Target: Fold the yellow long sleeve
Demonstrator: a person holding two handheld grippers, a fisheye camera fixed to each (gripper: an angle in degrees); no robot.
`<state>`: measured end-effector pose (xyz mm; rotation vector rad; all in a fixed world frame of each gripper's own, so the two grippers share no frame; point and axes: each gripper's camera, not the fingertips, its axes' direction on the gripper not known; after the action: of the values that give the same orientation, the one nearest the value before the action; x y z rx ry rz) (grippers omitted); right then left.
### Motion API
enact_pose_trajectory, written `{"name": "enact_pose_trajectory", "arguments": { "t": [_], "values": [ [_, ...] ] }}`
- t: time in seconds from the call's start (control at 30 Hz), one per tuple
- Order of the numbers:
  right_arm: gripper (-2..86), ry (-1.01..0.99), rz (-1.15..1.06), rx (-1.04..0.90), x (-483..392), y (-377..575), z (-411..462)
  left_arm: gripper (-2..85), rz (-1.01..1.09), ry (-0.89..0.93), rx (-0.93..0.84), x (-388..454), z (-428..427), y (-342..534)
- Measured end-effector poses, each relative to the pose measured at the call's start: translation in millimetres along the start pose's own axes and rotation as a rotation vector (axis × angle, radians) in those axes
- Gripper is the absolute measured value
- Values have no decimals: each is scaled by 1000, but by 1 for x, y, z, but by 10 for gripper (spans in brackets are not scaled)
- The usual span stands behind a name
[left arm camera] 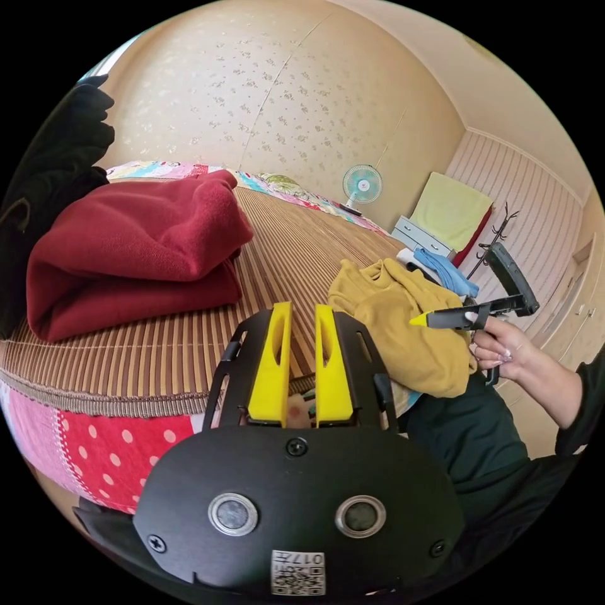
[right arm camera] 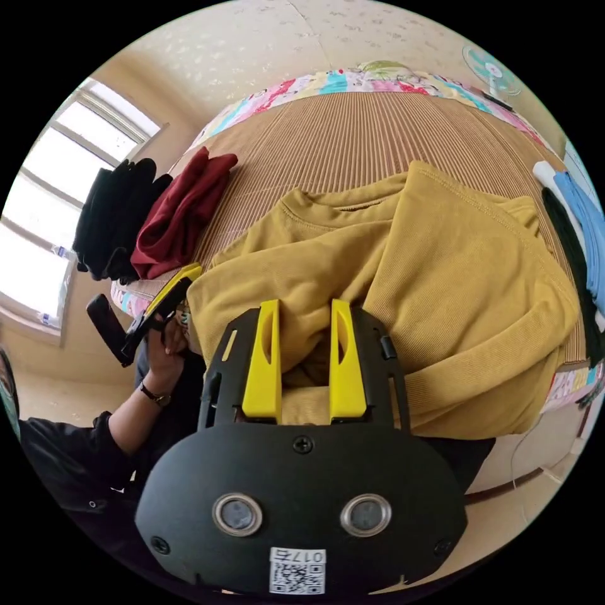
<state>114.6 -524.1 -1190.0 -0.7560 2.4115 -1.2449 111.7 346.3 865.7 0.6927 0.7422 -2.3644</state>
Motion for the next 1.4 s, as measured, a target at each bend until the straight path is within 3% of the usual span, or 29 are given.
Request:
{"name": "enact_pose_trajectory", "arguments": {
  "t": [0.17, 0.23, 0.4, 0.5, 0.67, 0.8, 0.93, 1.07, 1.23, 1.4],
  "values": [
    [49, -2, -7, 212, -18, 33, -33, 118, -97, 125, 11, -13, -15, -16],
    [42, -38, -28, 262, -25, 51, -42, 150, -176, 300, 23, -33, -19, -22],
    [32, -60, -177, 232, -57, 100, -35, 154, -180, 478, -36, -41, -14, -41],
    [27, -42, -226, 123, -76, 117, -13, 122, -143, 477, -98, -29, -10, -53],
    [14, -108, -504, -130, -114, 114, 8, 57, -81, 423, -200, -3, -4, -67],
    [17, -207, -502, -14, -96, 74, -35, 49, -49, 388, -209, 9, -13, -75],
    [50, 40, -411, 111, -37, -8, -72, 49, -58, 401, -202, 10, -21, -82],
    [84, 425, -271, -6, 51, -91, -40, 57, -89, 444, -206, 3, -26, -90],
    [113, 502, -69, -39, 129, -139, -20, 121, -100, 558, -226, 1, -44, -106],
    [76, 422, -125, -29, 136, -130, -10, 66, -107, 502, -288, -4, -67, -109]
  ]
}}
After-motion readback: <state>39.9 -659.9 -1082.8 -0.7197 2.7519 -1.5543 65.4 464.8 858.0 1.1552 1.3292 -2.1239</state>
